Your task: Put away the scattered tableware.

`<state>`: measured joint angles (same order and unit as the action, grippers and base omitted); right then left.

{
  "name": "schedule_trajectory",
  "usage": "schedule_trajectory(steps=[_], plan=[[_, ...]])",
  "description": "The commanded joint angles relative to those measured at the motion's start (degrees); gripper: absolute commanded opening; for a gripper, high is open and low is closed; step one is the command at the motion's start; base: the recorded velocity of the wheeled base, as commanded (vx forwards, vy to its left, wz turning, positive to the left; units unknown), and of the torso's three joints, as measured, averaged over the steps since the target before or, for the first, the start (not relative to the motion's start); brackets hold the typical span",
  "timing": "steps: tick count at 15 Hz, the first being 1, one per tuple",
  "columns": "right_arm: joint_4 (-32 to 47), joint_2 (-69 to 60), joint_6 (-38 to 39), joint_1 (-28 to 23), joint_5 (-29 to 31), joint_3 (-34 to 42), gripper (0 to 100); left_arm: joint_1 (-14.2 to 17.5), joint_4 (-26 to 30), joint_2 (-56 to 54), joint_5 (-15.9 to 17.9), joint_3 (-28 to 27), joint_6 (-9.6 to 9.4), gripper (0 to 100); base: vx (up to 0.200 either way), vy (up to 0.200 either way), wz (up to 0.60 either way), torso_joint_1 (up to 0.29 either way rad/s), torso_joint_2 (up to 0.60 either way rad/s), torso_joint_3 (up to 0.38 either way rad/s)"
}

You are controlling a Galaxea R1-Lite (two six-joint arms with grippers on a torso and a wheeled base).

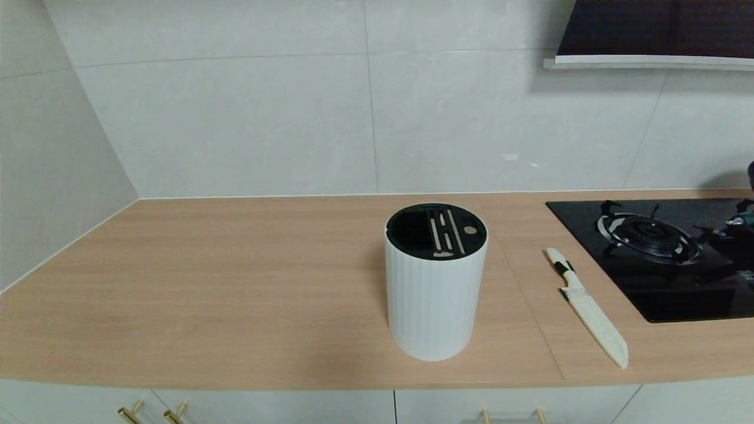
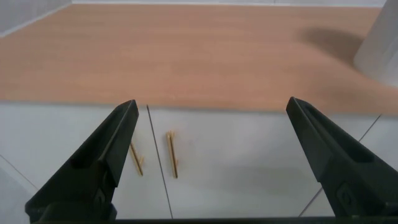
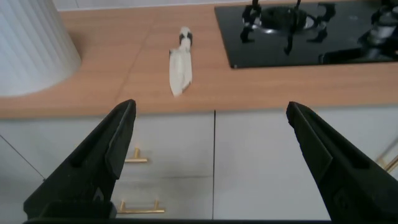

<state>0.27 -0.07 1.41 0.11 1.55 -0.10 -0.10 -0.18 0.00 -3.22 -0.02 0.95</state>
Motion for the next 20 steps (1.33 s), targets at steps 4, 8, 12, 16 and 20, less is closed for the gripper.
schedule_trajectory(steps=[4,8,12,16,20], plan=[[0.0,0.1,0.0,0.1,0.0,0.0,100,0.0,0.0,0.0,0.0,0.0,0.02,100,0.000,0.000,0.00,0.254,-0.57,-0.319],[0.0,0.1,0.1,0.0,0.0,0.0,100,0.0,0.0,0.0,0.0,0.0,0.02,100,0.000,0.000,0.00,0.253,-0.56,-0.304],[0.0,0.1,0.1,0.1,0.0,0.0,100,0.0,0.0,0.0,0.0,0.0,0.02,100,0.000,0.000,0.00,0.188,-0.40,-0.214],[0.0,0.1,-0.1,0.0,0.0,0.0,100,0.0,0.0,0.0,0.0,0.0,0.02,100,0.000,0.000,0.00,0.132,-0.27,-0.140],[-0.1,0.1,-4.0,0.1,0.1,0.0,100,0.0,0.0,0.0,0.0,0.0,0.02,100,0.000,0.000,0.00,0.000,0.00,0.000]])
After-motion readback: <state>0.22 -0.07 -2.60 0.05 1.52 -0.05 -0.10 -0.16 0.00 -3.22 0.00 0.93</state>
